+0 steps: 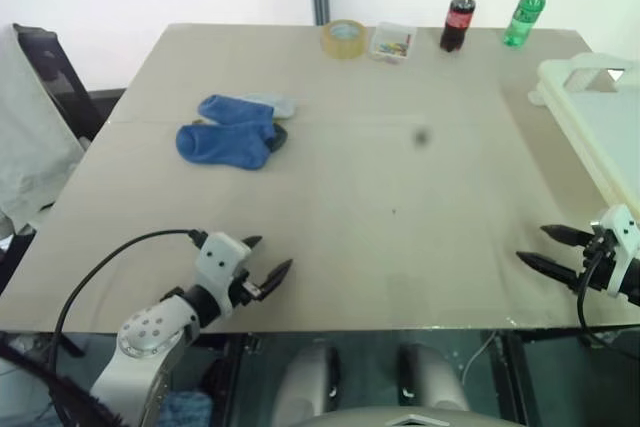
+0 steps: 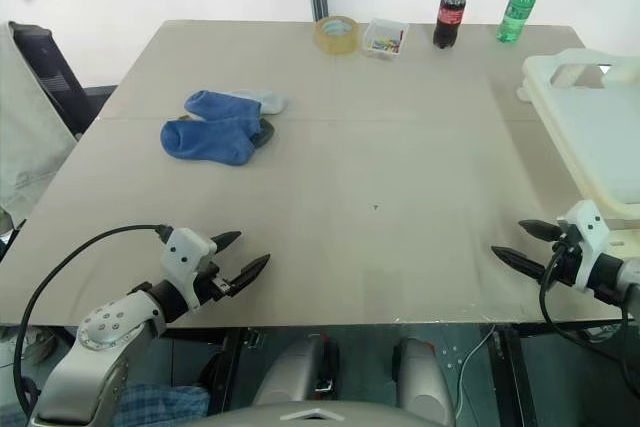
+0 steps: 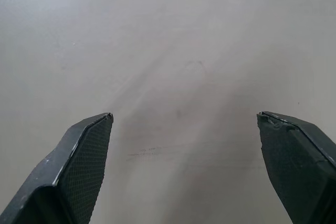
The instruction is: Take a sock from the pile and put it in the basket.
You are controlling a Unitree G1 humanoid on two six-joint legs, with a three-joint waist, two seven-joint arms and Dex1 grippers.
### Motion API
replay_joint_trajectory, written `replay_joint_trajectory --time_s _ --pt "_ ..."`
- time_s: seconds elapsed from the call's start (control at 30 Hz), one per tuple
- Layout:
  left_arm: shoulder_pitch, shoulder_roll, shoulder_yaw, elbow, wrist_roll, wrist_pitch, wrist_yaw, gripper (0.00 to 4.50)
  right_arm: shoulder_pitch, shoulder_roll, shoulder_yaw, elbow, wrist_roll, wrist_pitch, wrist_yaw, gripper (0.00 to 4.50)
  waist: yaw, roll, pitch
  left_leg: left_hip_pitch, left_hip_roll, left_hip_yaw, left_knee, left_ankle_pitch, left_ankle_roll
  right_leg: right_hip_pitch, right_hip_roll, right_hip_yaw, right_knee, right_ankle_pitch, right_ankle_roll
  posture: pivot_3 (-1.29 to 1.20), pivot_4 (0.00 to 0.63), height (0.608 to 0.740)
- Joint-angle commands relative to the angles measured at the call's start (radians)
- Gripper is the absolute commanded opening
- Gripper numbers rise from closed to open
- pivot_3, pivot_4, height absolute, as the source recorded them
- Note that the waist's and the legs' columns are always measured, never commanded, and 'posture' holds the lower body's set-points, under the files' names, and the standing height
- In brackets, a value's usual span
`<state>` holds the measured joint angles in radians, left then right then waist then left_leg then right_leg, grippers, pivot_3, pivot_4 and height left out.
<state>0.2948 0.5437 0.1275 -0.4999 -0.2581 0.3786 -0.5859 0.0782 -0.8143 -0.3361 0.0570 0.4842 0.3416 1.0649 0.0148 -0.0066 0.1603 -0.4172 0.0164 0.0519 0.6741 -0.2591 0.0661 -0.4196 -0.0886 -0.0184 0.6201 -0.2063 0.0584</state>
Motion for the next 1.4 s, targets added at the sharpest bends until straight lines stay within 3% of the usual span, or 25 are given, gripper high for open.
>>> replay_joint_trajectory --time_s 0.03,0.93,1.17,1.4 --pt "-0.004 0.016 0.025 -0.017 -0.017 -0.015 -0.018 3.84 -0.005 -0.007 -0.046 -0.008 0.018 -0.031 0.016 4.47 0.000 0.000 0.000 0.000 0.000 0.000 0.000 0.000 0.000 0.000 0.000 0.000 0.000 0.000 0.000 0.00 0.150 0.740" --pt "0.056 0.019 0.031 -0.063 -0.018 -0.008 -0.020 3.84 -0.005 0.006 -0.057 -0.051 0.043 -0.062 0.050 4.47 0.000 0.000 0.000 0.002 0.000 0.002 0.000 0.000 0.000 0.000 0.001 0.002 0.001 0.000 0.000 0.00 0.150 0.740" --pt "-0.190 -0.006 -0.018 0.126 0.111 -0.005 0.108 3.84 0.036 0.051 -0.050 -0.262 0.135 -0.021 0.032 4.47 0.003 0.000 0.000 0.002 0.000 0.002 0.001 0.000 0.000 0.001 0.002 0.002 0.003 0.000 0.000 0.00 0.150 0.740" --pt "-0.562 0.015 -0.099 0.506 0.285 -0.094 0.199 3.84 -0.020 0.091 -0.016 -0.437 0.239 0.038 -0.016 4.47 0.000 -0.002 0.001 0.003 0.000 0.001 0.005 0.000 0.000 0.003 0.003 0.002 0.005 0.000 0.001 0.00 0.150 0.740"
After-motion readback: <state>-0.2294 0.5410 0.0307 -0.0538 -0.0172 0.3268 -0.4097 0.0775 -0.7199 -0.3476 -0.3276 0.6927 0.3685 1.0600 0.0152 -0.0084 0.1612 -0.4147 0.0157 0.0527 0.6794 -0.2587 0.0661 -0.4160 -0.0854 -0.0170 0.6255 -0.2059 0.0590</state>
